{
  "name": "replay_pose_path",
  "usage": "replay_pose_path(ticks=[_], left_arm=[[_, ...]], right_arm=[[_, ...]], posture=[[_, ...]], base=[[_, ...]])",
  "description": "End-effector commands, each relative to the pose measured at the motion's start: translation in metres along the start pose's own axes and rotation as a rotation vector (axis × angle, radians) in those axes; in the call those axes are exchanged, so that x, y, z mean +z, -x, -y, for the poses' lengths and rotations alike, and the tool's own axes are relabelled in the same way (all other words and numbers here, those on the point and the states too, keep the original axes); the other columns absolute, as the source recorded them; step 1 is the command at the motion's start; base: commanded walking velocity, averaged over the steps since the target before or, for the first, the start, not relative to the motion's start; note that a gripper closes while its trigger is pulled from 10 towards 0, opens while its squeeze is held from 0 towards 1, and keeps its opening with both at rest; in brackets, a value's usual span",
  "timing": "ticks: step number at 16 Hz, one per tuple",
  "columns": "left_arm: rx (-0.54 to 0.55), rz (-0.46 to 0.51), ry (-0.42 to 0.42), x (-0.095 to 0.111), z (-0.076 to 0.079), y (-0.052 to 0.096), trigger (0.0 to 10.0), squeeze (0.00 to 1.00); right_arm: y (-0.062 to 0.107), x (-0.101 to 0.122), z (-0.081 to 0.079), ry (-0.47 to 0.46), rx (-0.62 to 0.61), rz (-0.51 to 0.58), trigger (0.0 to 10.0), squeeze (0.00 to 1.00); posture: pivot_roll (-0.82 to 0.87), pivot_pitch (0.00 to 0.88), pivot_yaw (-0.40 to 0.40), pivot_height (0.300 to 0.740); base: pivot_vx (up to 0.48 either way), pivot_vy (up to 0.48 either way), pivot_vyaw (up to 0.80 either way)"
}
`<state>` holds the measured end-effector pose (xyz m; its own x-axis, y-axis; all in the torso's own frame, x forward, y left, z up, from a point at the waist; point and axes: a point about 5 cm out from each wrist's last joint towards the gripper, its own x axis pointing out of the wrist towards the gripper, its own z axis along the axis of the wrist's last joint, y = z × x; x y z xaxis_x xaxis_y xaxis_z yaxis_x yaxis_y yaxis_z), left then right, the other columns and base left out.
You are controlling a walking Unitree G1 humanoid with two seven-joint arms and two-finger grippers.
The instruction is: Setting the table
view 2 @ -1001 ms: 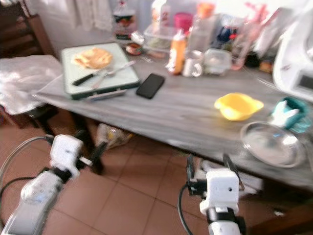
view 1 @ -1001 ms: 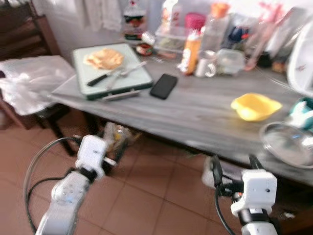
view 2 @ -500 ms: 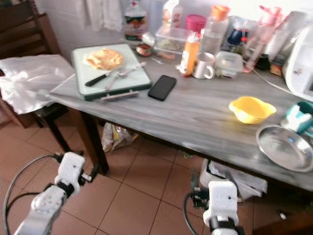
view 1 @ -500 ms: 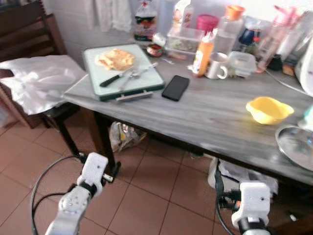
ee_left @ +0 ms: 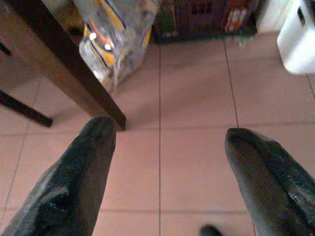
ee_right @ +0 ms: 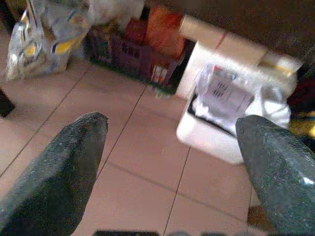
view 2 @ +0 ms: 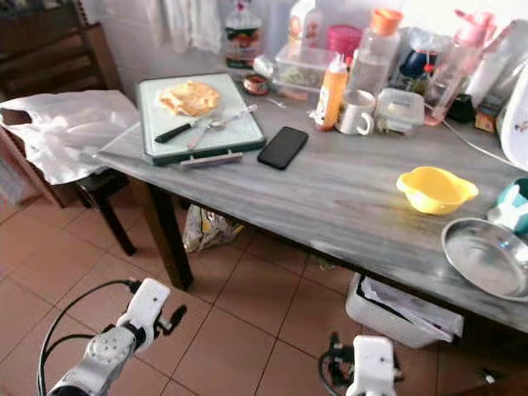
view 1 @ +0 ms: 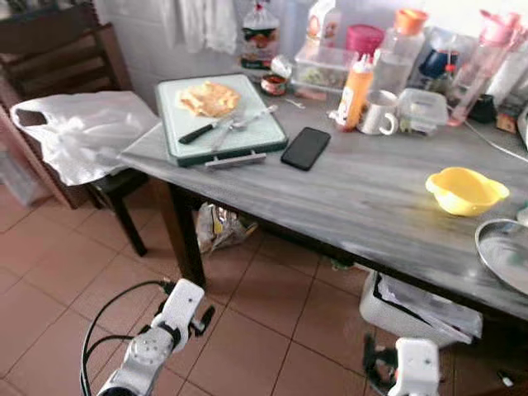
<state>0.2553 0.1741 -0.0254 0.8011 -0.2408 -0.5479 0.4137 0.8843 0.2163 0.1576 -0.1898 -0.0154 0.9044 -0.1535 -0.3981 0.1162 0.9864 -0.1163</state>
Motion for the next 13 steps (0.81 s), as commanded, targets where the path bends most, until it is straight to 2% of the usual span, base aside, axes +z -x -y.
replay_pose_path(ticks=[1,2,4,5,8,9,10,12,13], left_arm=[[-0.010,-0.027,-0.011,-0.002,0.002,-0.001,10.0,0.00],[-0.015,-0.155,0.028,-0.018,0.005,-0.001,10.0,0.00],[-0.002,-0.220,0.044,-0.027,0.006,0.001,10.0,0.00],[-0.010,-0.270,0.049,-0.035,0.010,0.003,10.0,0.00],[-0.038,-0.364,0.024,-0.052,0.021,0.010,10.0,0.00],[-0.039,-0.397,0.019,-0.059,0.024,0.013,10.0,0.00],[-0.050,-0.461,-0.019,-0.072,0.028,0.020,10.0,0.00],[-0.039,-0.525,-0.043,-0.088,0.029,0.032,10.0,0.00],[-0.034,-0.538,-0.015,-0.094,0.030,0.035,10.0,0.00]], right_arm=[[0.002,-0.008,0.004,-0.011,-0.026,-0.027,10.0,0.00],[-0.005,-0.030,0.016,-0.071,-0.092,-0.128,10.0,0.00],[-0.008,-0.047,0.020,-0.071,-0.086,-0.223,10.0,0.00],[-0.012,-0.061,0.020,-0.099,-0.057,-0.310,10.0,0.00],[-0.015,-0.077,0.019,-0.083,-0.018,-0.454,10.0,0.00],[-0.015,-0.079,0.019,-0.093,-0.016,-0.481,10.0,0.00],[-0.015,-0.081,0.018,-0.092,0.000,-0.505,10.0,0.00],[-0.013,-0.085,0.020,-0.111,-0.014,-0.540,10.0,0.00],[-0.012,-0.087,0.019,-0.104,-0.003,-0.559,10.0,0.00]], posture=[[0.08,0.012,-0.032,0.740],[0.06,0.002,-0.034,0.740],[0.05,0.000,-0.039,0.740],[0.05,0.000,-0.042,0.740],[0.04,0.000,-0.036,0.740],[0.05,0.000,-0.036,0.740],[0.05,0.000,-0.035,0.740],[0.05,0.000,-0.026,0.740],[0.06,0.000,-0.025,0.740]], base=[[0.000,0.000,0.00],[0.000,0.000,0.00],[0.000,0.000,0.00],[0.000,0.000,0.00],[0.000,0.000,0.00],[0.000,0.000,0.00],[0.000,0.000,0.00],[0.000,0.000,0.00],[0.000,0.000,0.00]])
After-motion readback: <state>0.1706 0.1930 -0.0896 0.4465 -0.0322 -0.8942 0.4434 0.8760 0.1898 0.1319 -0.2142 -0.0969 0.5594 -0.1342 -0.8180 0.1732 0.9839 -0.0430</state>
